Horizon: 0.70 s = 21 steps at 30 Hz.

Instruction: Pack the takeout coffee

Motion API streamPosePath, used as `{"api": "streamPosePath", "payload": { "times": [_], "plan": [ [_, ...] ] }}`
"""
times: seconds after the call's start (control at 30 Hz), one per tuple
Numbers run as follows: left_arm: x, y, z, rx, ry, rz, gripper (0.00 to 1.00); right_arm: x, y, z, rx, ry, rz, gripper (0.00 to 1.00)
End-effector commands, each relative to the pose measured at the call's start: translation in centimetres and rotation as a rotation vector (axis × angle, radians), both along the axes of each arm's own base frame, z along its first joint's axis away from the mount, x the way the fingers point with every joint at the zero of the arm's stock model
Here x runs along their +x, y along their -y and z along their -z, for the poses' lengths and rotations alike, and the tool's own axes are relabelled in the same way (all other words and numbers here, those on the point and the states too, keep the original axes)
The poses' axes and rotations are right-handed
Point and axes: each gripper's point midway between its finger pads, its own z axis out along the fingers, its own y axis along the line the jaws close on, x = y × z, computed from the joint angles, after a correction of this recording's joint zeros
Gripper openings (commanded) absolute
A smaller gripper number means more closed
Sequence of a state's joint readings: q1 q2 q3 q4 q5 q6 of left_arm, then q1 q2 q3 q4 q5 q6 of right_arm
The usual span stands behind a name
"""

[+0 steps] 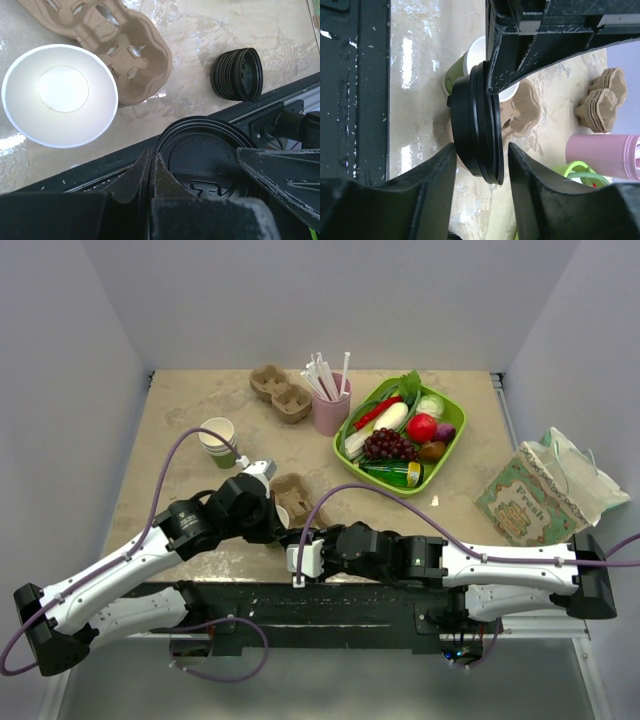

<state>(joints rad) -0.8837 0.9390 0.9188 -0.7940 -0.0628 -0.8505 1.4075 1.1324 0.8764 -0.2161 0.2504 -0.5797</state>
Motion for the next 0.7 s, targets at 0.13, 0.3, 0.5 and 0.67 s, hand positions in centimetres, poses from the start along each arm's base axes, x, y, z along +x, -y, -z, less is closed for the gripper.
{"api": "streamPosePath", "payload": {
  "times": [0.13, 0.3, 0.5, 0.67],
  "plan": [
    [-0.4, 0.5, -1.4, -0.031, -0.001, 0.04, 0.0, -0.7, -1.0, -2.6, 0.127, -0.041, -0.01, 0.29],
    [0.5, -0.2, -2.5, -0.052, 0.037, -0.037, 0.23, -1.8, -1.1, -3.0, 0.21, -0.157, 0.001, 0.21],
    [3.1, -2.2, -6.9, -0.211, 0.236, -0.242, 0.61, -3.0, -1.2, -2.1, 0.291, -0.325, 0.046, 0.16],
    [4.3, -5.8, -7.7, -0.168, 0.309, -0.424, 0.91, -2.9, -2.0, -2.2, 0.364, -0.476, 0.163, 0.17]
  ]
}}
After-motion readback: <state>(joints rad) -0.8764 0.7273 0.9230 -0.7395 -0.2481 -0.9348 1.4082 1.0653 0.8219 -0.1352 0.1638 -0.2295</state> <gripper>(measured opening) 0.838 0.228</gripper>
